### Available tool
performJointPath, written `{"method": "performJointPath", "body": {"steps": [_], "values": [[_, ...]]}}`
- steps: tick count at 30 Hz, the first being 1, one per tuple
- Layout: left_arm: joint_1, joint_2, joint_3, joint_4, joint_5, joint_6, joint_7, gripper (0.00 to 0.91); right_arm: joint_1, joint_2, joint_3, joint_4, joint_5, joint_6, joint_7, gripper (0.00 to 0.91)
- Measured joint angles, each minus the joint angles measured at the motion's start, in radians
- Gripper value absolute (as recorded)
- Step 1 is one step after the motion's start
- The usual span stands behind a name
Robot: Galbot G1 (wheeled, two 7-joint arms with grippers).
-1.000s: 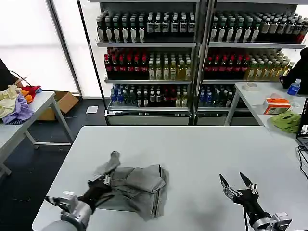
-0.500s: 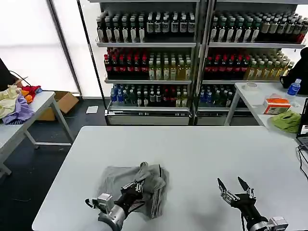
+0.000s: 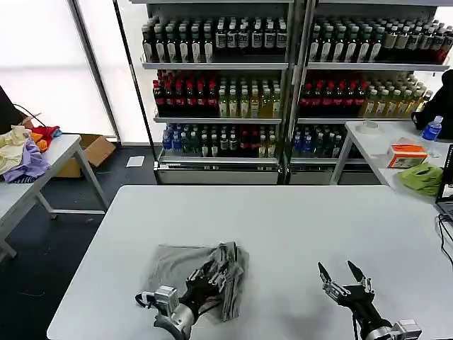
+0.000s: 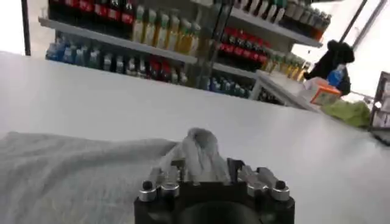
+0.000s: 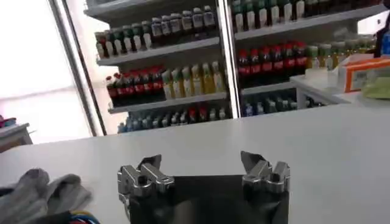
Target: Fold and organize the clothes.
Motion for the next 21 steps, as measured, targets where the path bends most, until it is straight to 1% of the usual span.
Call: {"method": "performJointPath", "body": {"steps": [4,9,14,21], "values": [[0.037,0.021,-0.065,-0.087,-0.029,0.015,-0.003,0.907,0.002,0.000,-0.005,0.000,-0.001,-0.001,0.001,0.907],[0.079,0.057,-0.214,-0.121,-0.035,0.022,0.022,0.907,0.003,0.003,-0.014,0.000,-0.006,-0.002,0.002,0.907],[0.097,0.085,-0.348,-0.067,-0.029,0.020,0.049,0.907,-0.001,-0.002,-0.016,0.000,-0.008,-0.003,0.003,0.907],[0.093,0.078,-0.416,0.035,0.004,0.022,0.047,0.907,0.005,0.000,-0.015,0.003,-0.009,-0.009,0.004,0.907]]}}
